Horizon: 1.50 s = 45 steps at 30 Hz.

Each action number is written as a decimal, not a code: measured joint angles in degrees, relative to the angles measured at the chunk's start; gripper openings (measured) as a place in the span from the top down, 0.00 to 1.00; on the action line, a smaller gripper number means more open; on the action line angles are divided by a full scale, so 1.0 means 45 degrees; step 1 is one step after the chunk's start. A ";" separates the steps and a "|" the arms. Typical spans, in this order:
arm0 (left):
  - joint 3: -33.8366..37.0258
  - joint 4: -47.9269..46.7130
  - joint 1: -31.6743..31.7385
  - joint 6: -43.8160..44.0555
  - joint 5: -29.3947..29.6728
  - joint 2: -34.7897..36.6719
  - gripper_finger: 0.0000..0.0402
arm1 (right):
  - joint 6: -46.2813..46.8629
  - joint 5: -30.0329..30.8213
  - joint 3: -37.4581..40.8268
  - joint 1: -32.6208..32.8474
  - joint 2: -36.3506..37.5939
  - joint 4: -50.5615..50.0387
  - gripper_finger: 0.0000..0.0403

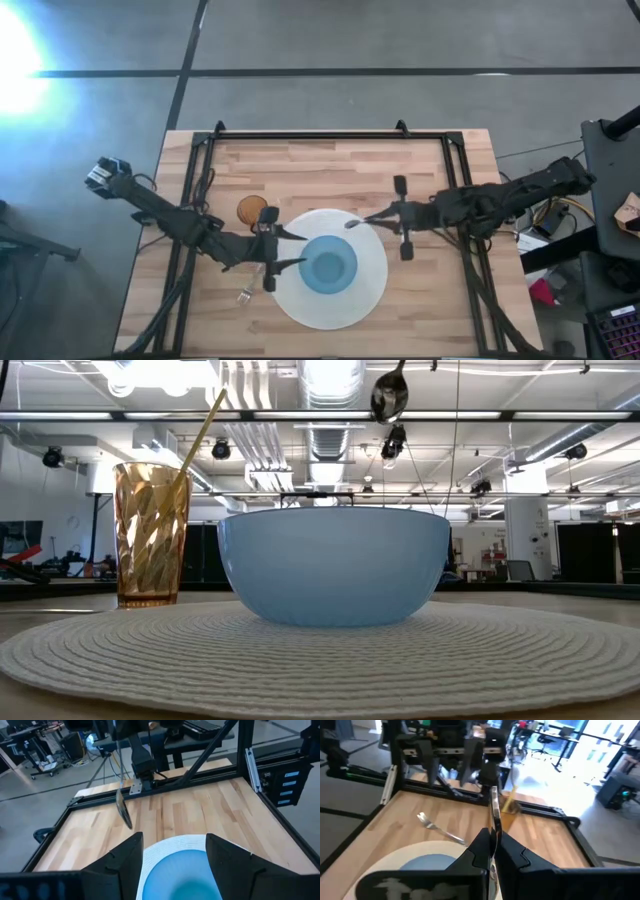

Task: Pick & Place Utensil
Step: Put the spoon into the blue bowl

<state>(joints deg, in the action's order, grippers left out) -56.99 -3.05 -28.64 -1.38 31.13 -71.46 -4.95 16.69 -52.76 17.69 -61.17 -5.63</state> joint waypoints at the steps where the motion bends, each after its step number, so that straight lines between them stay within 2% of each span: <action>1: 0.0000 -0.0019 0.0000 -0.0011 -0.0045 0.0103 0.48 | 0.0005 0.0000 0.0094 -0.0081 0.0191 -0.0006 0.98; 7: 0.0003 -0.0028 0.0000 -0.0105 -0.0531 0.0621 0.48 | 0.0676 0.0000 0.1516 -0.0469 0.1094 0.0491 0.98; 18: 0.0005 -0.0771 -0.0005 0.0065 -0.0980 0.1116 0.48 | 0.3786 -0.0015 0.4593 -0.0904 0.1427 0.4890 0.98; 28: 0.0010 -0.1177 -0.0005 0.0355 -0.0978 0.1096 0.48 | 0.7402 -0.0020 0.5882 -0.0952 0.0367 0.8392 0.98; 36: 0.0010 -0.1243 -0.0005 0.0420 -0.0971 0.1096 0.48 | 0.9907 0.0325 0.5999 -0.1039 -0.1176 0.8787 0.98; 45: 0.0010 -0.1257 -0.0005 0.0484 -0.0966 0.1096 0.48 | 1.1540 0.0285 0.5999 -0.1039 -0.3016 0.9883 0.98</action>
<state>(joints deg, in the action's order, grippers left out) -56.95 -8.71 -28.67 0.80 26.79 -66.52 46.98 17.97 -25.76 13.02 -74.74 38.85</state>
